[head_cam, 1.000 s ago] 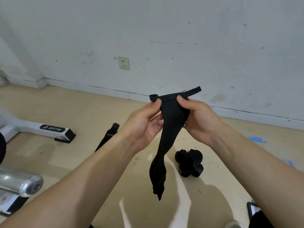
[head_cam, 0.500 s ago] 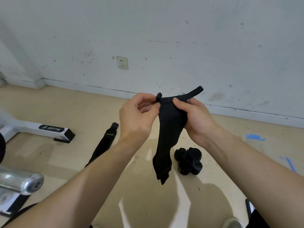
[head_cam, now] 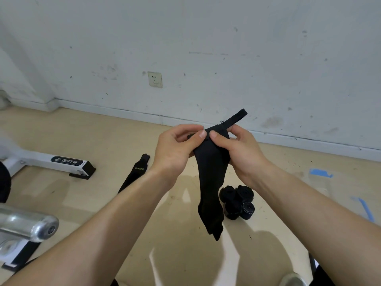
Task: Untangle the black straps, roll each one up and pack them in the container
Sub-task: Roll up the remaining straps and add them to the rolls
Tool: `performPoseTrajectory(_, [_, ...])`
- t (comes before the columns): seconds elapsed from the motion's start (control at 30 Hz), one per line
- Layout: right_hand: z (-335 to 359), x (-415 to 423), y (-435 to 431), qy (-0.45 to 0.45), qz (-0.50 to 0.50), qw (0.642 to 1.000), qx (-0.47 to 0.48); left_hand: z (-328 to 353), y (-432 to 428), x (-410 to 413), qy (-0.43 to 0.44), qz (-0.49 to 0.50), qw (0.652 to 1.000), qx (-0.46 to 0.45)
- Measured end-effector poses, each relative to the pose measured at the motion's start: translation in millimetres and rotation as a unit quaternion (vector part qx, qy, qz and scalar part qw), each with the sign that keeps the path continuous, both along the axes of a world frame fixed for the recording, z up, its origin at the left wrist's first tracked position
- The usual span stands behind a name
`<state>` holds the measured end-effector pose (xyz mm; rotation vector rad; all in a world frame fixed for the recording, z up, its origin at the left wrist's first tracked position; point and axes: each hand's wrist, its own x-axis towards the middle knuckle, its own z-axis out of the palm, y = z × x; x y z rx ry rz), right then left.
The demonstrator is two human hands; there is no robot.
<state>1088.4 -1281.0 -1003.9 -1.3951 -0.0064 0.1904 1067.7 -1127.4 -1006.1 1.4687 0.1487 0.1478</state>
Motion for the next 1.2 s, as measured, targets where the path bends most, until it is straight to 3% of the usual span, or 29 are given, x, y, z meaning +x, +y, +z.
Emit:
performPoseTrajectory(0.13, [-5.7, -1.0, 4.0, -0.059, -0.029, 0.993, -0.095, -5.0, -2.0, 3.4, 0.019, 0.010, 1.000, -0.004])
performPoseTrajectory(0.23, [-9.5, -0.4, 6.9, -0.156, -0.046, 0.959, -0.233, -6.2, -5.6, 3.6, 0.040, 0.027, 0.998, -0.041])
performPoseTrajectory(0.3, [-9.9, -1.5, 8.1, -0.183, -0.037, 0.947, -0.260, -5.4, -5.4, 3.3, 0.049, 0.030, 0.996, -0.071])
performPoseTrajectory(0.47, [-8.3, -3.6, 8.3, -0.174, 0.006, 0.962, -0.210, -3.9, 0.0, 4.8, 0.048, 0.046, 0.995, -0.068])
performPoseTrajectory(0.87, [-15.3, 4.0, 5.3, -0.154, -0.093, 0.966, -0.185, -3.5, -2.5, -1.0, 0.023, 0.016, 1.000, -0.009])
performPoseTrajectory(1.07, [-14.6, 4.7, 4.1, -0.133, -0.079, 0.972, -0.177, 1.4, 4.0, 1.3, 0.004, -0.011, 0.995, 0.104])
performPoseTrajectory(1.2, [-12.7, 3.3, 1.9, -0.107, -0.054, 0.982, -0.145, 4.2, 4.4, 3.9, 0.019, -0.020, 0.992, 0.125])
